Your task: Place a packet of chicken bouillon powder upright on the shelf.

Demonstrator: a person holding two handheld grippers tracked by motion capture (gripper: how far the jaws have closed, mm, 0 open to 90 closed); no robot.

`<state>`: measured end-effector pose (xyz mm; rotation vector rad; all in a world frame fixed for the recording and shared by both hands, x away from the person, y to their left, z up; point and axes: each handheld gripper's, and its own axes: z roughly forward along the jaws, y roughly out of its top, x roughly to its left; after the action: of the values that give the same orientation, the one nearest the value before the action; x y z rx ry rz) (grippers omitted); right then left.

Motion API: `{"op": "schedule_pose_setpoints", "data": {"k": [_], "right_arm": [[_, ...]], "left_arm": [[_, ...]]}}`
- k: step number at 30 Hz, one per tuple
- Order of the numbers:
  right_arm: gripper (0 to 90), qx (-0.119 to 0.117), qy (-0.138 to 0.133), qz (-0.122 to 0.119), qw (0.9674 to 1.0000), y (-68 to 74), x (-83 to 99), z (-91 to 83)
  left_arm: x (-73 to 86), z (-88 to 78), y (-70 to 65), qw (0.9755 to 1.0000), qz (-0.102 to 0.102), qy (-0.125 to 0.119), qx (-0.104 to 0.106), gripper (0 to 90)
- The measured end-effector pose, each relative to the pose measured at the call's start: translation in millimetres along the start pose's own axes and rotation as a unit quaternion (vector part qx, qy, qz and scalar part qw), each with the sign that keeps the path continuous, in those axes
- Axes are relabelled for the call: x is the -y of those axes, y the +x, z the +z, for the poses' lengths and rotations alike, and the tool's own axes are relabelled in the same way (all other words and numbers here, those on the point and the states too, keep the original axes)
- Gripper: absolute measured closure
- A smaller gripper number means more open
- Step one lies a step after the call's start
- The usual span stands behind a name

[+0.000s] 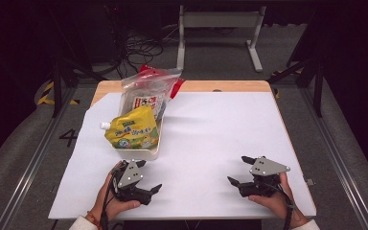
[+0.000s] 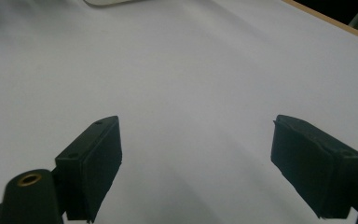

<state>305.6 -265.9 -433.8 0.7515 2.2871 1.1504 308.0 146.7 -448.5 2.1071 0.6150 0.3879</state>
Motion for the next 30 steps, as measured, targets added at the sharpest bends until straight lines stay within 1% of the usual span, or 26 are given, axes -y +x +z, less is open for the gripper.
{"op": "schedule_pose_setpoints", "data": {"k": [2,4,7,9,10,11,14,16,18,21,23,25,30], "right_arm": [[15.6,0.003,-0.002,0.004,1.0000,-0.2,0.4,-1.5],[15.0,0.007,-0.004,0.007,0.9999,-0.7,0.6,-2.4],[14.8,0.008,-0.004,0.010,0.9999,-0.7,2.3,-2.0],[14.7,0.007,-0.001,0.009,0.9999,-0.2,3.0,-1.2],[14.7,0.007,0.000,0.008,0.9999,0.2,3.1,-1.0],[14.7,0.007,0.000,0.005,1.0000,0.3,2.9,-0.7],[14.5,0.010,-0.001,0.005,0.9999,0.0,2.4,-0.2],[14.4,0.010,-0.001,0.007,0.9999,0.0,2.2,0.1],[14.4,0.009,0.001,0.008,0.9999,0.7,2.5,0.4],[14.4,0.009,0.000,0.004,0.9999,1.5,2.2,0.3],[14.4,0.008,0.000,0.004,1.0000,1.5,2.4,0.1],[14.4,0.007,0.000,0.006,1.0000,1.1,2.7,-0.1],[14.4,0.006,0.001,0.006,1.0000,0.6,3.3,0.1]], "left_arm": [[-0.1,3.4,0.0,1.0000,-0.001,0.007,0.001,7.9],[0.7,4.1,2.2,0.9999,-0.007,0.011,0.006,7.2],[1.3,3.9,5.6,0.9998,-0.015,0.009,0.005,7.0],[0.4,2.9,5.9,0.9999,-0.011,0.003,0.001,6.9],[0.1,2.7,6.1,1.0000,-0.009,0.000,0.003,6.9],[0.1,2.7,6.1,1.0000,-0.009,0.000,0.003,6.8],[1.1,2.3,4.9,1.0000,0.002,0.004,-0.006,6.4],[1.5,1.7,4.5,0.9999,0.006,0.005,-0.010,6.2],[1.2,0.8,4.5,1.0000,0.006,0.000,-0.006,6.2],[0.2,0.5,4.1,0.9999,0.009,-0.003,-0.010,6.1],[0.0,0.7,4.2,0.9998,0.015,0.000,-0.013,6.1],[0.1,1.2,4.1,0.9998,0.014,0.002,-0.013,6.1],[0.1,2.0,4.1,0.9996,0.021,0.007,-0.016,6.1]]}}
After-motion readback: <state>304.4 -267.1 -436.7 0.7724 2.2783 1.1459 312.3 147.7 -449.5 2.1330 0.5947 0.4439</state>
